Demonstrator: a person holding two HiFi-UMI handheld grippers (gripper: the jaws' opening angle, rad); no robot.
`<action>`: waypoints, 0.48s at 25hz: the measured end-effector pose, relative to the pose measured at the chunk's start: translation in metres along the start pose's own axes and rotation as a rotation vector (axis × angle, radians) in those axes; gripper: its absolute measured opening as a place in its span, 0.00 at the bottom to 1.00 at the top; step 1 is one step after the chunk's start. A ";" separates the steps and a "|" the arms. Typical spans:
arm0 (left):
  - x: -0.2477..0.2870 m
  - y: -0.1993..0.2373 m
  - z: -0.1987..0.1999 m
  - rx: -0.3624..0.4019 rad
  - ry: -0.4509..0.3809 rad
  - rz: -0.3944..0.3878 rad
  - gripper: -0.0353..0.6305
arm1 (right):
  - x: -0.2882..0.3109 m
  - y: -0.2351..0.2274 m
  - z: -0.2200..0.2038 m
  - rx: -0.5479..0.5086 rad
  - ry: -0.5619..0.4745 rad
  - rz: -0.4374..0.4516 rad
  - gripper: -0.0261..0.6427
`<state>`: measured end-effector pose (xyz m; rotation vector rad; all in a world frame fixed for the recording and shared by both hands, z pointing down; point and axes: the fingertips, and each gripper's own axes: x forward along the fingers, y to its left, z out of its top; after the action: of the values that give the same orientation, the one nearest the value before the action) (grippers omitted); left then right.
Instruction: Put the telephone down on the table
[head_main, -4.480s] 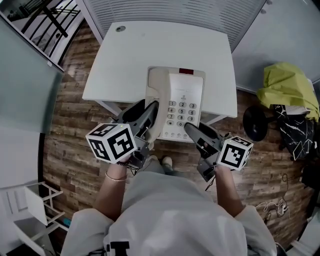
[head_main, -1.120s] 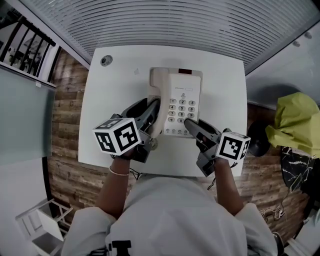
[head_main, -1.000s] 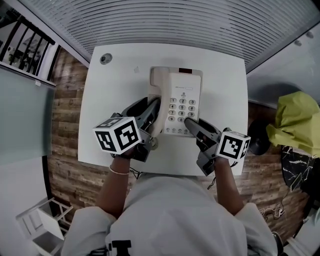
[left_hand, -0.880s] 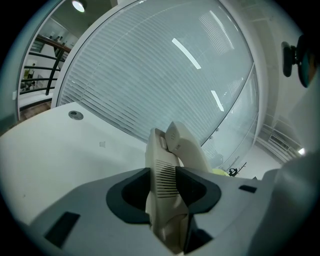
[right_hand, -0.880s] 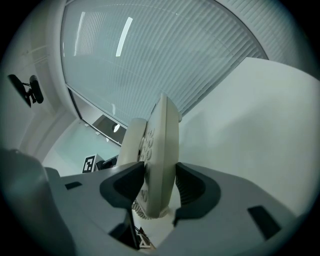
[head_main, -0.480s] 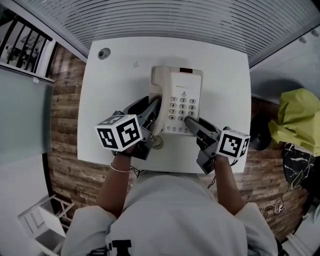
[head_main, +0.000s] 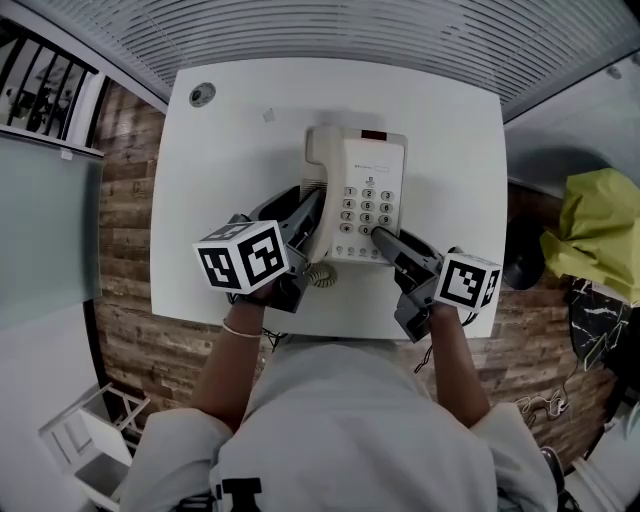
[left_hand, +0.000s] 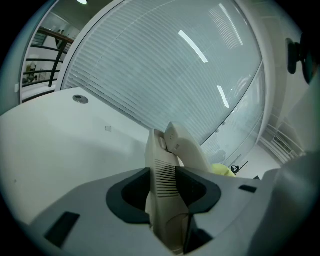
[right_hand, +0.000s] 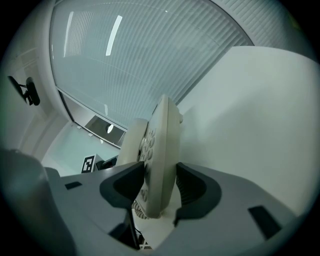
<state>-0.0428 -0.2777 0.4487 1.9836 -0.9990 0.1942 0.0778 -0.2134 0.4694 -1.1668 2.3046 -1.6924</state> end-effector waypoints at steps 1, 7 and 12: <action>0.001 0.001 -0.001 -0.002 0.004 0.002 0.29 | 0.001 0.002 -0.001 0.009 0.002 0.010 0.35; 0.005 0.005 -0.007 0.000 0.020 0.015 0.29 | 0.005 -0.001 -0.008 0.038 0.026 0.017 0.35; 0.008 0.013 -0.013 -0.031 0.026 0.024 0.29 | 0.008 -0.006 -0.010 0.047 0.037 0.004 0.35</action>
<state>-0.0440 -0.2763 0.4687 1.9369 -1.0044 0.2160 0.0706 -0.2112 0.4815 -1.1310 2.2736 -1.7709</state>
